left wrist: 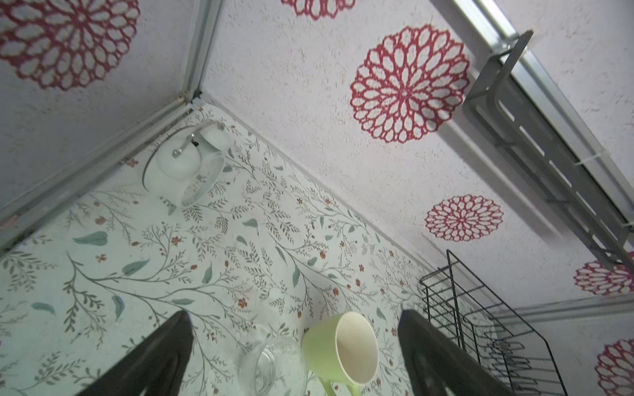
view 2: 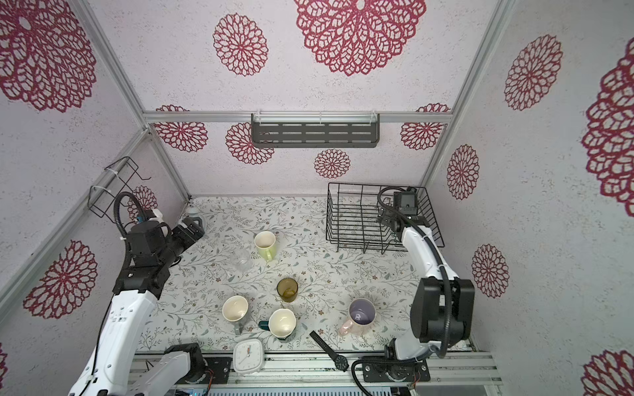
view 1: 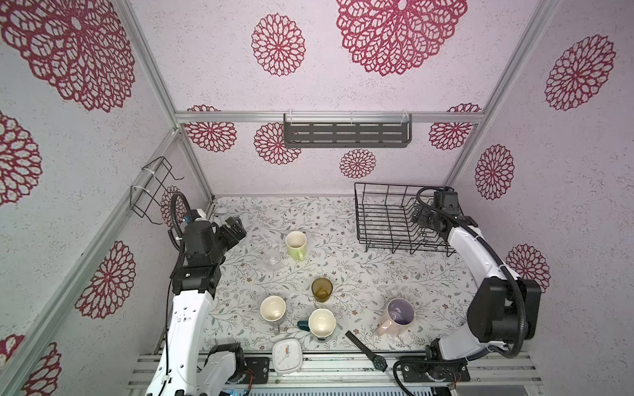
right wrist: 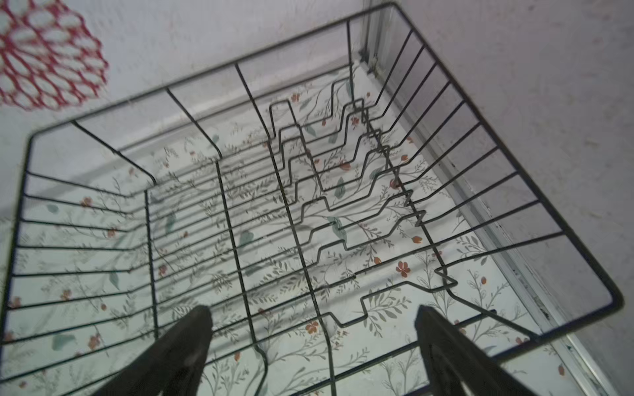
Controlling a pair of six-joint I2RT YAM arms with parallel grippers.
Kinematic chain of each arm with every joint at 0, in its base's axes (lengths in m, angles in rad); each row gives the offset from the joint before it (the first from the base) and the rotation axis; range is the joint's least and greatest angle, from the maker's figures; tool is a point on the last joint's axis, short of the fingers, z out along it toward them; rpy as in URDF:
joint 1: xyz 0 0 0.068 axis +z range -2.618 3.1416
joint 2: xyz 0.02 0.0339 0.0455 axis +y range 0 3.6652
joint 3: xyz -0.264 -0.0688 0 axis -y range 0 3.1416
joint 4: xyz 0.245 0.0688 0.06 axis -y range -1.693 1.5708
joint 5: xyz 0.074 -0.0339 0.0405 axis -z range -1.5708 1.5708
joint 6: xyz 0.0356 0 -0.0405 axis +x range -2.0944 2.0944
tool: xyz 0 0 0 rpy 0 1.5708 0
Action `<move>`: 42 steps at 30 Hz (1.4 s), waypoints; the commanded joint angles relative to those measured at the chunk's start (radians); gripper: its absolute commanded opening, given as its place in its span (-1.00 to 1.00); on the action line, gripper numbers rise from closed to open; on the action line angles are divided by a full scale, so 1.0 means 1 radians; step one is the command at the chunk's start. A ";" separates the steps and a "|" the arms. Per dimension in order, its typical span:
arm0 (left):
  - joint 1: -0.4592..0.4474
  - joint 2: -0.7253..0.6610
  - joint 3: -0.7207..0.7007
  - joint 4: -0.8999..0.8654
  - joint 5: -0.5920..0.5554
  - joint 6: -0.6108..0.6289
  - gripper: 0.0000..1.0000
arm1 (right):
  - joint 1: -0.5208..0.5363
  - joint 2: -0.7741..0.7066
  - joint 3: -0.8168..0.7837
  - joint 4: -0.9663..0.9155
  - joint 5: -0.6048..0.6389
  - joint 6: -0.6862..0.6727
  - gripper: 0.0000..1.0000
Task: Load cups into a dish rack
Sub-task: Move the dish rack to the top-center of the table.
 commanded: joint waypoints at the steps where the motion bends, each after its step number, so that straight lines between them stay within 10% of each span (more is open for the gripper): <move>1: -0.007 0.014 0.054 -0.080 0.071 0.045 0.95 | -0.016 0.137 0.126 -0.205 -0.064 -0.113 0.74; 11: -0.019 0.050 0.135 -0.237 0.089 0.079 0.95 | -0.027 0.428 0.395 -0.364 0.173 -0.233 0.67; 21: -0.026 0.056 0.139 -0.296 0.044 0.117 0.95 | -0.048 0.553 0.490 -0.423 -0.113 -0.316 0.18; 42: -0.060 0.125 0.107 -0.233 0.066 0.020 0.95 | 0.192 0.437 0.323 -0.357 -0.140 -0.312 -0.20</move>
